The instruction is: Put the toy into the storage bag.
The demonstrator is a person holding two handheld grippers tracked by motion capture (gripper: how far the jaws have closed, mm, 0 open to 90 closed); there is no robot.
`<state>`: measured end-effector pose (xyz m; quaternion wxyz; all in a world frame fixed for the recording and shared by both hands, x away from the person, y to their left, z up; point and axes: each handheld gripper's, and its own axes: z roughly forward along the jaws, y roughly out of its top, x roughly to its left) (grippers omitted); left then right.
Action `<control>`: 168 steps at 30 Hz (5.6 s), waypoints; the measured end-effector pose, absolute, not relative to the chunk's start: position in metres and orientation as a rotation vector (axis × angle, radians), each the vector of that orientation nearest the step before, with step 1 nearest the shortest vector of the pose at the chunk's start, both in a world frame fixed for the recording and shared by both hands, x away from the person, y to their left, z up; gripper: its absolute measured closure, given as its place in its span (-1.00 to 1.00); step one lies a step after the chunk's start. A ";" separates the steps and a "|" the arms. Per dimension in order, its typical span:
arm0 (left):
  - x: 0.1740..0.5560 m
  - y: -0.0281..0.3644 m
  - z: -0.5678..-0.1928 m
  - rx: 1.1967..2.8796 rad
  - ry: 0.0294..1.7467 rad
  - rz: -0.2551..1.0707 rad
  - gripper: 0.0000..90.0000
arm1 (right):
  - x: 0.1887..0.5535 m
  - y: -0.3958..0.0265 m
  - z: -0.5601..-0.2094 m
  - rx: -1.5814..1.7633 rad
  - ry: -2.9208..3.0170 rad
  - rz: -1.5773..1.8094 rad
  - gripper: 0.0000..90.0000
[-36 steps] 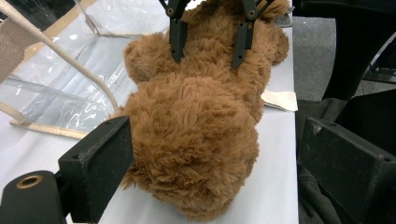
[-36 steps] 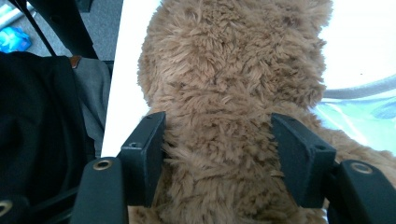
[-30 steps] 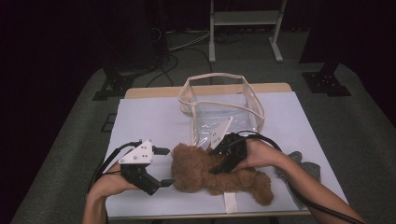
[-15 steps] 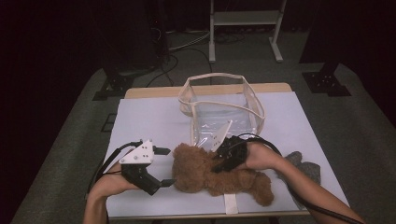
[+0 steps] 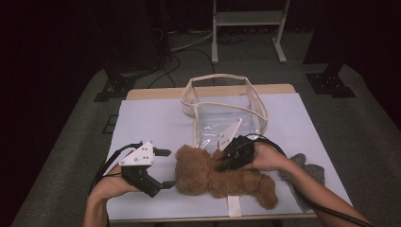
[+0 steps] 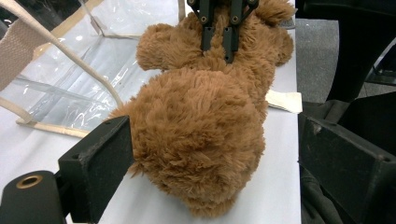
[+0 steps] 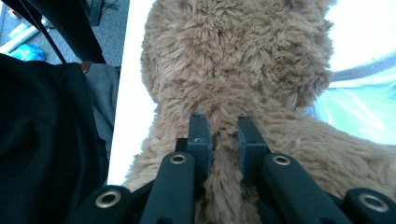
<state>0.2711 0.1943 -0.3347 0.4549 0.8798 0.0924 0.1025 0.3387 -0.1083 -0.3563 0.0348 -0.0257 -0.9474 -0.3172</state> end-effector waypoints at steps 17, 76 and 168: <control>0.272 0.198 -0.335 2.168 0.237 0.258 -0.80 | 0.342 -0.112 -0.354 -0.113 -2.861 -1.017 0.83; 0.270 0.216 -0.330 2.138 0.271 0.298 -0.80 | 0.339 -0.130 -0.327 -0.196 -2.741 -1.177 0.87; 0.267 0.245 -0.328 2.103 0.325 0.327 -0.80 | 0.378 -0.118 -0.145 -0.236 -2.754 -1.495 0.91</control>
